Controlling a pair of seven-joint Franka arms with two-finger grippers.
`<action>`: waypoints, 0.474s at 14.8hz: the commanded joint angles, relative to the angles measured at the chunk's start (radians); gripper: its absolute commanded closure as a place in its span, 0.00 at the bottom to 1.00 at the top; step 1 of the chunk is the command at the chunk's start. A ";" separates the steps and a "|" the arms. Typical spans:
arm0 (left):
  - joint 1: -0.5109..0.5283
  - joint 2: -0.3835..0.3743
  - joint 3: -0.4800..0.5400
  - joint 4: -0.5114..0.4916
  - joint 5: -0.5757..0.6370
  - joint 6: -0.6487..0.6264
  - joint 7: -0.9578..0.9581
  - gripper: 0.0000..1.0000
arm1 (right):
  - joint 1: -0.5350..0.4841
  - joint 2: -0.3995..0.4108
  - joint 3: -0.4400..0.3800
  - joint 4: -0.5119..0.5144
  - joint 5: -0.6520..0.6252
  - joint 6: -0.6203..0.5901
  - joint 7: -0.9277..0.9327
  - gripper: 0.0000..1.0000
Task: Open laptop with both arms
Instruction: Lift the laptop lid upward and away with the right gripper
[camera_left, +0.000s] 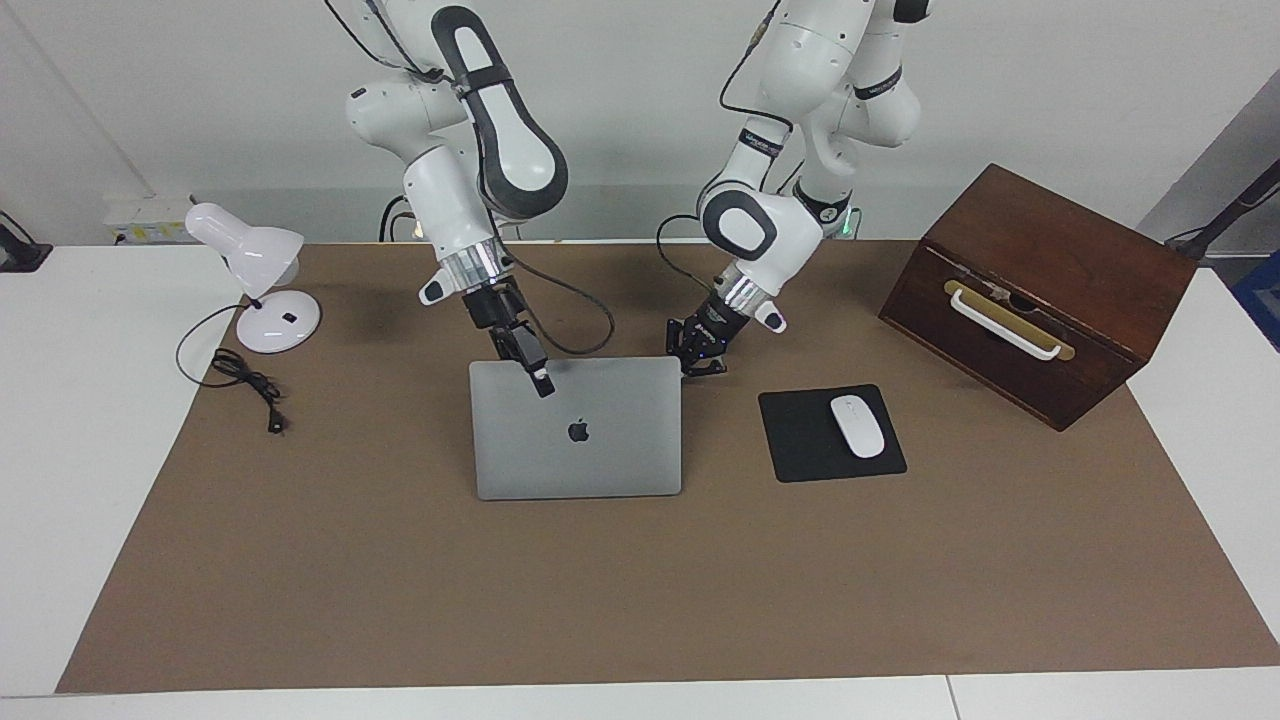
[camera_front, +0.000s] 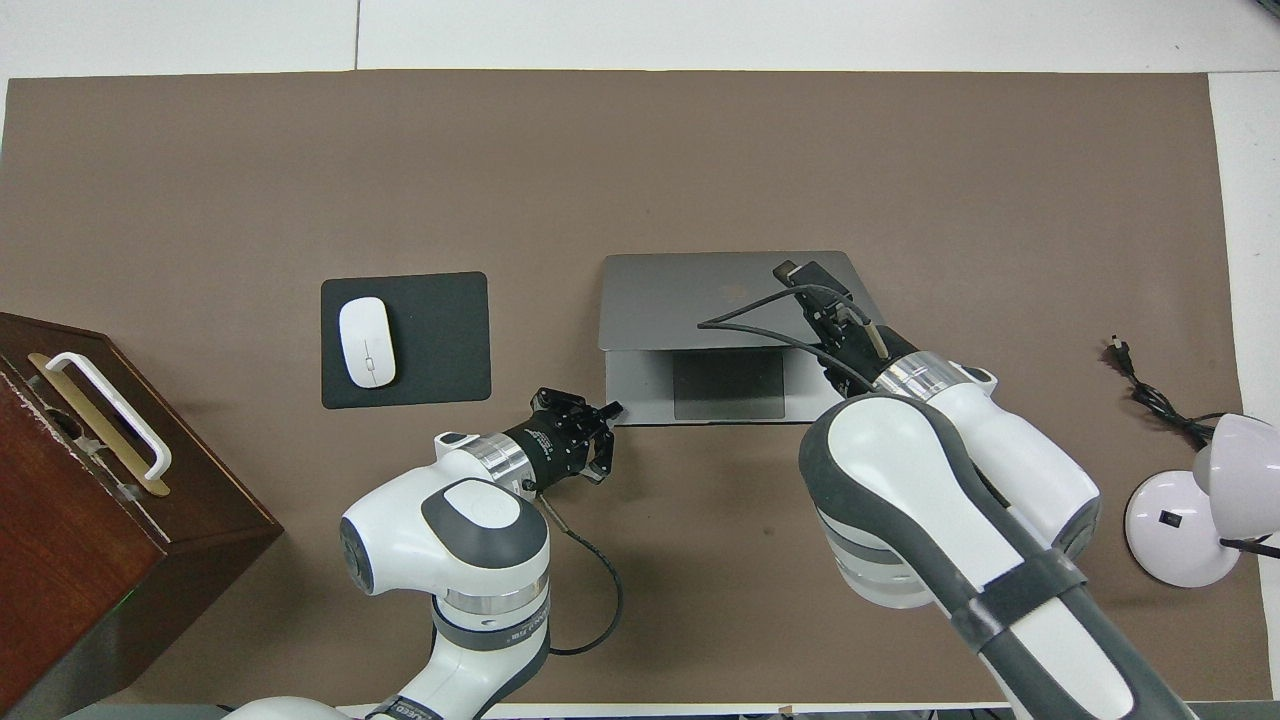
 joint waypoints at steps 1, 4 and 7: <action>0.003 0.036 0.000 0.025 -0.030 0.019 0.033 1.00 | -0.018 0.018 0.004 0.063 0.042 -0.013 -0.057 0.00; 0.003 0.036 0.000 0.025 -0.030 0.019 0.033 1.00 | -0.032 0.017 0.004 0.083 0.042 -0.024 -0.058 0.00; 0.003 0.036 0.000 0.025 -0.030 0.019 0.033 1.00 | -0.050 0.021 0.003 0.118 0.041 -0.034 -0.061 0.00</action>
